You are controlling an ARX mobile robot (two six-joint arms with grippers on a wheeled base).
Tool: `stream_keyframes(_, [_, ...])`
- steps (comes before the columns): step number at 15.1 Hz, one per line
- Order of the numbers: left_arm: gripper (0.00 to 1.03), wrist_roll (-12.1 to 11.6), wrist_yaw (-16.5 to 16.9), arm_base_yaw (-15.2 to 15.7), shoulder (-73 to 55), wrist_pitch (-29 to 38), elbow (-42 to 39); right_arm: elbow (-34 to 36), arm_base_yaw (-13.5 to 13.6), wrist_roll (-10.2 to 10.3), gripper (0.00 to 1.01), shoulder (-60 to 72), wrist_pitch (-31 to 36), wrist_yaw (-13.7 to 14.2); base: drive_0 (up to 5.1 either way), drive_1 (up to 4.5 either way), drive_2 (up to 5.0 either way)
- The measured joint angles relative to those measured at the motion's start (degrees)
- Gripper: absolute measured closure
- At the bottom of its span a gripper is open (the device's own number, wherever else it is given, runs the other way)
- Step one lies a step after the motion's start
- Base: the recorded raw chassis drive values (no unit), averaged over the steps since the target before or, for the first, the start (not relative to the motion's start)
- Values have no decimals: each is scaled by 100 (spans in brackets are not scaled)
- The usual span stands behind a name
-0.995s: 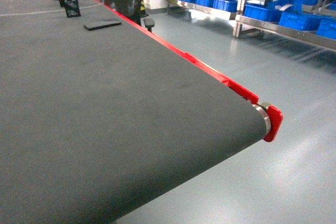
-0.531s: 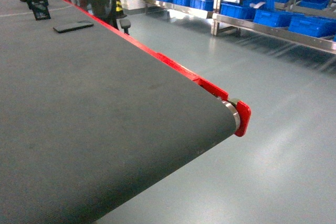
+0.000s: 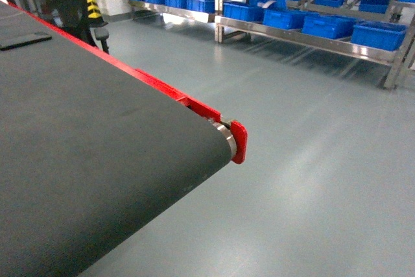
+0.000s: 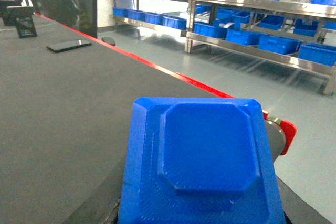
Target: Sort blue parts and orange caps into right shelf containers
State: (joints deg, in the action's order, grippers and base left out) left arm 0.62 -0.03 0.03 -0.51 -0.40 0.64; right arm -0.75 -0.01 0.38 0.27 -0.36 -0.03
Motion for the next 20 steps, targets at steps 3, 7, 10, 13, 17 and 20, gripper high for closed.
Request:
stream_keyframes(3, [61,0,0,0,0,-2,0,0,0,0,58,0,0,0,-165,-165,-165])
stream_keyframes(7, [61,0,0,0,0,-2,0,0,0,0,58,0,0,0,-168,-168,-168])
stream_keyframes(10, [61,0,0,0,0,-2,0,0,0,0,58,0,0,0,-166,-166,-166])
stream_keyframes(13, [61,0,0,0,0,0,0,0,0,0,58,0,0,0,-161,-161,-161])
stream_keyframes(17, [61,0,0,0,0,0,0,0,0,0,58,0,0,0,-153,-153,-153])
stream_keyframes(20, [61,0,0,0,0,-2,0,0,0,0,58,0,2,2,-158,-158,-158])
